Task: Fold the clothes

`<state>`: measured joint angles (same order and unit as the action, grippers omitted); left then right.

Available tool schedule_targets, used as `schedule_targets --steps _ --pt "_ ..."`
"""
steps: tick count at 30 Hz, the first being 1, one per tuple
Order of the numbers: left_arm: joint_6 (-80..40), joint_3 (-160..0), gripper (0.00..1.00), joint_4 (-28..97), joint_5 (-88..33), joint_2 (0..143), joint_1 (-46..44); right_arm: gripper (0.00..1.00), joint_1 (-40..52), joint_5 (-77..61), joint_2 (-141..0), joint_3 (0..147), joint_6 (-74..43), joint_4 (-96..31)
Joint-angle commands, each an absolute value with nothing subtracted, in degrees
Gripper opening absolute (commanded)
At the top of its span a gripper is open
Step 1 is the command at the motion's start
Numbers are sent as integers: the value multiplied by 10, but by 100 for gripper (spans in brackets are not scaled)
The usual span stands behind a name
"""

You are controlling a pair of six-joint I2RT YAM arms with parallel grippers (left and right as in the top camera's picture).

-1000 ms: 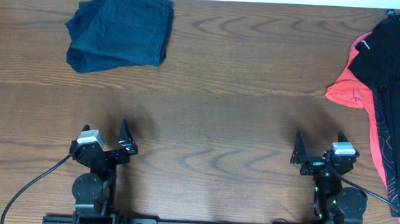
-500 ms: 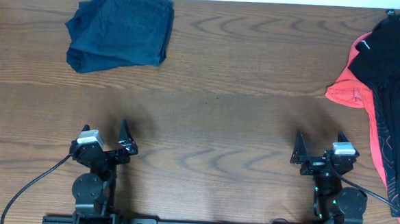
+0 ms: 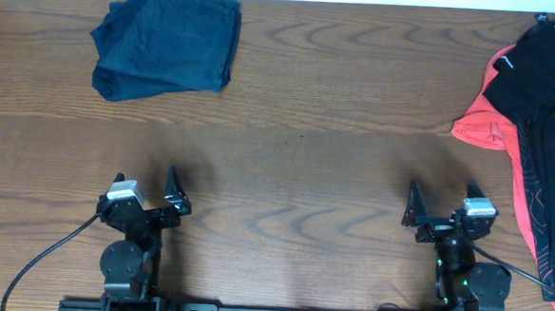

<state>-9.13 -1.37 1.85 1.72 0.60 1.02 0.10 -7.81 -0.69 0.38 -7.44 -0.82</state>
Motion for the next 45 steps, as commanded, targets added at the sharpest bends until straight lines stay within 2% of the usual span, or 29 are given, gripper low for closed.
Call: schedule_targets --steps 1,6,9,15,18,24,26,29,31,39,45 --pt "-86 -2 98 40 26 3 9 99 -3 -218 -4 3 -235 -8" --pt "-86 -2 98 40 26 3 9 99 -3 -264 -4 3 -483 35" --pt "-86 -2 98 40 26 3 9 99 -3 -267 -4 3 -533 56" --pt "-86 -2 98 40 26 3 9 99 -3 -320 -4 17 -521 135" --pt "-86 -2 98 40 26 3 9 99 -3 -318 -7 57 -454 130" --pt "-86 -2 98 40 26 3 9 99 -3 -187 -72 211 -287 7" --pt "-86 -2 98 40 26 3 9 99 -3 -106 -131 271 -232 -39" --pt "-86 -2 98 40 26 3 9 99 -3 41 -243 364 -232 -127" --pt "-86 -2 98 40 26 3 9 99 -4 87 -332 428 -213 -171" --pt "-86 -2 98 40 26 3 9 99 -39 101 -742 719 -178 -298" --pt "-86 -2 98 40 26 3 9 99 -72 106 -1000 993 -86 -474"
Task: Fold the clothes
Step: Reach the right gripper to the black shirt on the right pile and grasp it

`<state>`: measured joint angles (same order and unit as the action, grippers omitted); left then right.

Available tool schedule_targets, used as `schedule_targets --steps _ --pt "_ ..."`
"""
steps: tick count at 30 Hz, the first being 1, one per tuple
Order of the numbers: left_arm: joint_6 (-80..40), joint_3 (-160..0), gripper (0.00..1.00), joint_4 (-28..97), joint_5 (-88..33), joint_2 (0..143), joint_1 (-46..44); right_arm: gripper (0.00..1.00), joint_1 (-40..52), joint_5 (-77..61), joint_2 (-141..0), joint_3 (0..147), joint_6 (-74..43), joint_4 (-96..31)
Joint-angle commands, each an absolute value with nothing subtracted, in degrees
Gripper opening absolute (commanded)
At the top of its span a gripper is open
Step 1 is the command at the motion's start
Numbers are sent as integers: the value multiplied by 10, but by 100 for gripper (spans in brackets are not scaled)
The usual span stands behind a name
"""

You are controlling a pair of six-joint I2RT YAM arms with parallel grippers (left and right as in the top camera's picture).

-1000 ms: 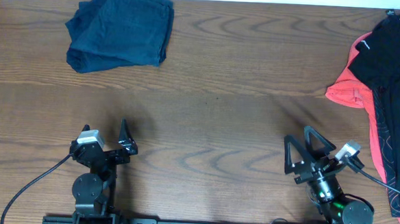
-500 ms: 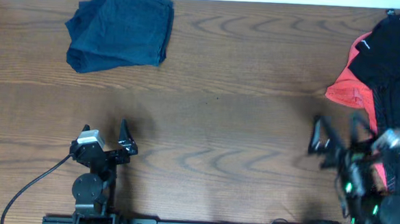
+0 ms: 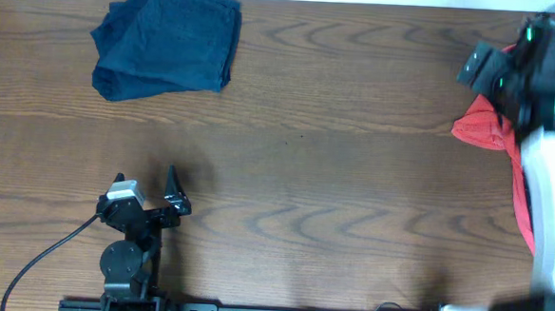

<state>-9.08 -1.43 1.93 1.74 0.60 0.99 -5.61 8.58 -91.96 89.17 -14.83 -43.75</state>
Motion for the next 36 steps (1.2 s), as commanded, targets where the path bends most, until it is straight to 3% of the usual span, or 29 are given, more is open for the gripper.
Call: schedule_targets --steps 1,5,20,25,36 --pt "-86 -2 98 40 26 3 9 99 -76 110 -1027 1023 -74 -490" --pt "-86 -2 98 40 26 3 9 99 -90 122 -1101 1086 -70 -479" --pt "-86 -2 98 40 26 3 9 99 -175 135 -1302 1087 -13 -342" --pt "-86 -2 98 40 26 3 9 94 -182 124 -1342 1087 -12 -308" --pt "-86 -2 98 40 26 3 9 93 -180 22 -1380 1087 -12 -228"
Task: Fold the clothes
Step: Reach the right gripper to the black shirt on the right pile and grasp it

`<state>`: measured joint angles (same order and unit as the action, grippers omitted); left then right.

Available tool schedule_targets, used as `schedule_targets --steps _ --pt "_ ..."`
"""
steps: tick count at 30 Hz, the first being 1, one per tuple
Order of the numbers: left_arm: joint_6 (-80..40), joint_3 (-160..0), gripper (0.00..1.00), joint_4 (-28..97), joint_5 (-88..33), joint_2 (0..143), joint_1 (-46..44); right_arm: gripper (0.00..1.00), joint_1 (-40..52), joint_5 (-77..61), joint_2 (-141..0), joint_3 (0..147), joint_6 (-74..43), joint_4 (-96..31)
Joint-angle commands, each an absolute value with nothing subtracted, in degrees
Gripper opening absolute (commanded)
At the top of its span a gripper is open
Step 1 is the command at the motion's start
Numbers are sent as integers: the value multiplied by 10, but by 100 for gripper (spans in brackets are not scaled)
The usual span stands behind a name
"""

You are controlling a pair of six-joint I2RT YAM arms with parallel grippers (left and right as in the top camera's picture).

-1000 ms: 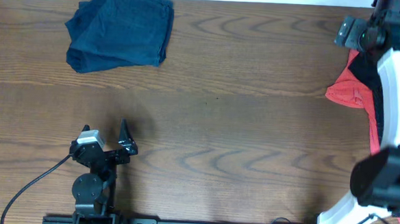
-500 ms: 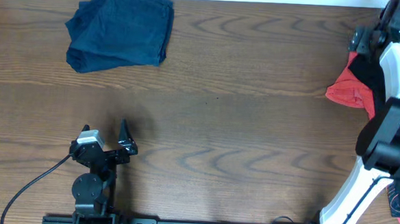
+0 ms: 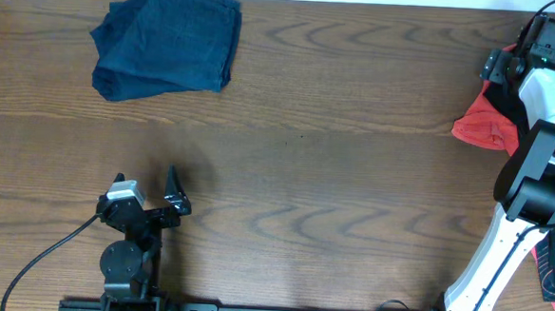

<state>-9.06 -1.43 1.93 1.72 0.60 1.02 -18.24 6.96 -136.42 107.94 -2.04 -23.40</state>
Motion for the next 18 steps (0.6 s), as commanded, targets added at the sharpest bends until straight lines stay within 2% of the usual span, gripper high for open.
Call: schedule_targets --steps 1,4,6,10,12,17,18 --pt "-86 -2 98 40 26 3 9 90 -180 19 -1380 1087 -14 -224" --pt "-86 -2 98 40 26 3 9 82 -179 26 -1383 1087 -17 -216" --pt "-86 -2 98 40 26 3 9 70 -179 28 -1385 1087 -17 -217" --pt "-86 -2 98 40 26 3 9 72 -179 45 -1393 1087 -17 -217" --pt "-86 -2 98 40 26 3 9 65 -179 45 -1396 1087 -17 -217" --pt "-86 -2 98 40 26 3 9 57 -180 46 -1396 1087 -30 -209" --pt "-86 -2 98 40 26 3 9 52 -180 47 -1396 1087 -35 -208"
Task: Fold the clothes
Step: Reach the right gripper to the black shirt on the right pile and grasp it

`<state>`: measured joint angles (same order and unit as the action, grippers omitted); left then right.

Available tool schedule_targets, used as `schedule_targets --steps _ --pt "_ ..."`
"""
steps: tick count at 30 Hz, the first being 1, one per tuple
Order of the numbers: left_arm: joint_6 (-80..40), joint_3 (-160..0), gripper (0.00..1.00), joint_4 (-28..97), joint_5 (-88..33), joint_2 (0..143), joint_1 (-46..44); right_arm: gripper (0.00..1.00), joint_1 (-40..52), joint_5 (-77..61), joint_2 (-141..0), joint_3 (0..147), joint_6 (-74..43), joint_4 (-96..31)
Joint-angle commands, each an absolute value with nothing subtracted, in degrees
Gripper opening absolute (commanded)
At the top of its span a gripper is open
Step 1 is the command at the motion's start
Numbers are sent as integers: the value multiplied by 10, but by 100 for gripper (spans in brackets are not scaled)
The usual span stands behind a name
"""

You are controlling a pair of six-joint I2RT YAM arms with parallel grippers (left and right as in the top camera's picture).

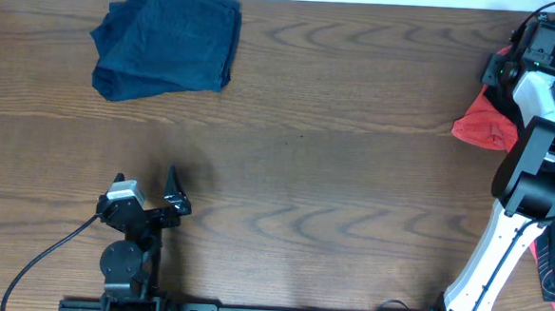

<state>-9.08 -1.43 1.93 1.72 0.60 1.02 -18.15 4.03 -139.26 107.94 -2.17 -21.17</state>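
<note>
A folded dark blue garment (167, 39) lies at the table's far left. At the far right edge sits a pile of unfolded clothes, a black garment (496, 86) over a red one (479, 127). My right arm stretches up the right side, and its gripper (518, 56) is down on the black garment at the top of the pile; its fingers are hidden, so their state is unclear. My left gripper (173, 196) rests at its base near the front edge, open and empty.
The brown wooden table (307, 129) spans the view. The white right arm (524, 178) covers most of the clothes pile. A black cable (48, 258) runs from the left base to the front left corner.
The right gripper has shifted slightly farther back and to the right on the clothes pile. The left arm and the blue garment are unchanged.
Both arms were parked at the front edge, with the black and red pile fully exposed at right. Then the right arm was up over the pile, blurred in motion. Since then its gripper has stayed low on the black garment at the pile's top.
</note>
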Motion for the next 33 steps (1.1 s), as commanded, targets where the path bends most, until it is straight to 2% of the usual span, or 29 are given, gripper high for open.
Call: schedule_targets --steps 1,4,9,21,24,33 --pt "-86 -2 98 40 26 3 9 47 -180 50 -1396 1087 -40 -206" --pt "-86 -2 98 40 26 3 9 43 -180 60 -1396 1087 -58 -201" --pt "-86 -2 98 40 26 3 9 53 -179 59 -1396 1087 -58 -192" --pt "-86 -2 98 40 26 3 9 52 -179 55 -1396 1087 -92 -180" --pt "-86 -2 98 40 26 3 9 47 -179 56 -1396 1087 -94 -177" --pt "-86 -2 98 40 26 3 9 20 -179 58 -1395 1087 -95 -178"
